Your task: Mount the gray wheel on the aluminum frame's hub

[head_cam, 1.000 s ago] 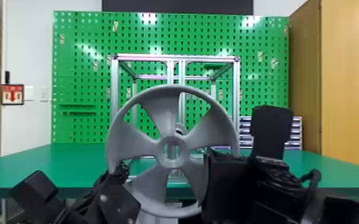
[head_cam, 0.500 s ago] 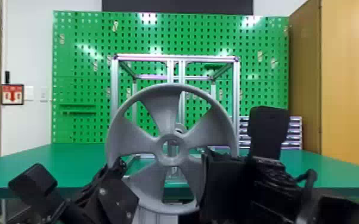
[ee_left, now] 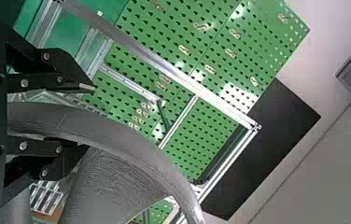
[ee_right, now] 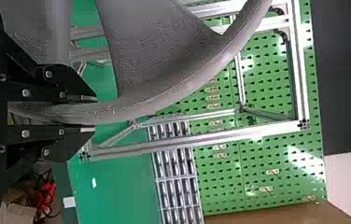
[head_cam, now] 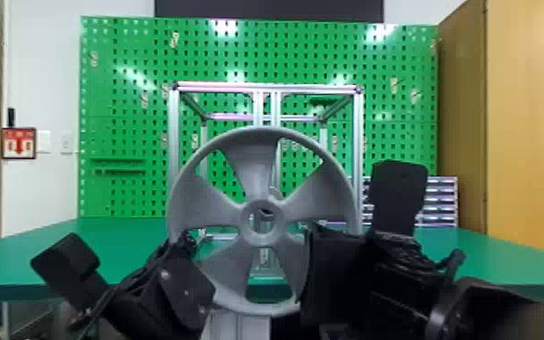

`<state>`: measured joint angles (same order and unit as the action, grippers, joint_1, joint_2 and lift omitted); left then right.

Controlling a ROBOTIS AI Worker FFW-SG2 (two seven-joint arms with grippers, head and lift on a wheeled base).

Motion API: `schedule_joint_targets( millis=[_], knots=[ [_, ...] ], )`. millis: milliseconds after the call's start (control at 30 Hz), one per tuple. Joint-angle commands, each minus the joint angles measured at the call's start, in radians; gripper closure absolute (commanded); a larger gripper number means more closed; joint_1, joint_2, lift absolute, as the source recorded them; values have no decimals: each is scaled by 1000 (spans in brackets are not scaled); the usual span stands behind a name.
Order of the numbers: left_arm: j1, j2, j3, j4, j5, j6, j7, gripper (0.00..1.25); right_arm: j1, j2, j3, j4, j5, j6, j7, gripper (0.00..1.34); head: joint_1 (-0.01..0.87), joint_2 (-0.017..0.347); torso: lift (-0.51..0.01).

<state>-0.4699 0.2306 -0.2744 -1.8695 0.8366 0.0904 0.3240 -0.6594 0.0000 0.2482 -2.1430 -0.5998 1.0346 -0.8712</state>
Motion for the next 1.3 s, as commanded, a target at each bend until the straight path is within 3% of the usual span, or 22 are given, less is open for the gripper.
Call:
schedule_joint_targets(
  millis=[0, 400, 1267],
  knots=[
    [-24, -11, -6, 24, -10, 0, 0, 828, -9, 1, -1, 20, 0, -13, 0, 1044, -5, 6, -499],
    [-70, -31, -9, 82, -36, 0, 0, 828, -49, 1, -23, 89, 2, -36, 44, 1044, -5, 6, -499],
    [-144, -46, -34, 162, -60, -1, 0, 825, -105, 1, -63, 201, 41, -103, 179, 1044, -5, 6, -499]
  ],
)
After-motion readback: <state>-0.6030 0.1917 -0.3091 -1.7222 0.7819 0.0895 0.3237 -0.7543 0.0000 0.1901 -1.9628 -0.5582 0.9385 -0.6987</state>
